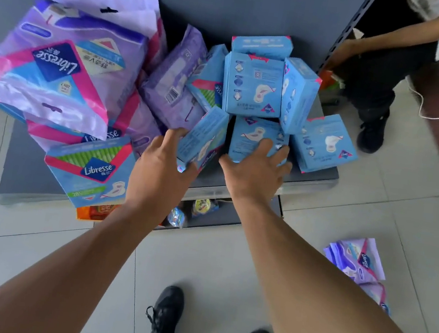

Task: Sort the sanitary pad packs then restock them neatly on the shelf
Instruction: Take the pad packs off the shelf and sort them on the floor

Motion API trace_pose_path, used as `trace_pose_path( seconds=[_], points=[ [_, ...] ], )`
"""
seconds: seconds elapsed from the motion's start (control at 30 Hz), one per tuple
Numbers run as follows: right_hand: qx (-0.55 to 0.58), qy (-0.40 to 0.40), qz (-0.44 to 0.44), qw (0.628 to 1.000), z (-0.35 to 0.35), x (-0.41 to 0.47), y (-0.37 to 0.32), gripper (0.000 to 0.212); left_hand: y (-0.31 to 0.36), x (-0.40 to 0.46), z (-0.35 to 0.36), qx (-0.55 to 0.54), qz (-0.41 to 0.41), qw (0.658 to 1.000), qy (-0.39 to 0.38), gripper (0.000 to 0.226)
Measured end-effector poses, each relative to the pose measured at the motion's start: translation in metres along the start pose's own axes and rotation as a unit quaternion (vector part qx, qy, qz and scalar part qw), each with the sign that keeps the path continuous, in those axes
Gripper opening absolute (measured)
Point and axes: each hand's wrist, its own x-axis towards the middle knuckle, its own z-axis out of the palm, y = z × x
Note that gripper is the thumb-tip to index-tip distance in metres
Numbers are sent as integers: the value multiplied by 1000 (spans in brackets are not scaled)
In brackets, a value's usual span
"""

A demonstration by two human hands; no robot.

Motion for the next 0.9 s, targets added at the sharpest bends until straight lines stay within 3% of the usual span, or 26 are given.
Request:
trace_pose_path(
  seconds=[0.13,0.3,0.4,0.57,0.67,0.8,0.9],
  points=[
    [69,46,-60,995,-10,-21,15,74,-2,-1,-6,-79,-23,997,6,48],
    [135,58,-153,977,-23,-50,43,71,-1,-1,-11,-172,-130,976,-31,43],
    [172,51,-200,963,-26,-64,47,72,-1,-2,-10,-317,-187,927,-76,44],
    [155,30,-260,953,-30,-73,43,77,10,-9,-4,-487,-235,833,-122,13],
    [164,32,-260,951,-35,-73,47,77,25,-16,2,-510,-230,817,-140,20],
    [180,25,-272,945,-48,-74,56,78,48,-22,14,-505,-180,831,-149,73],
    [240,5,-278,930,-74,-69,74,65,62,-20,18,-513,-166,830,-146,79]
  ],
)
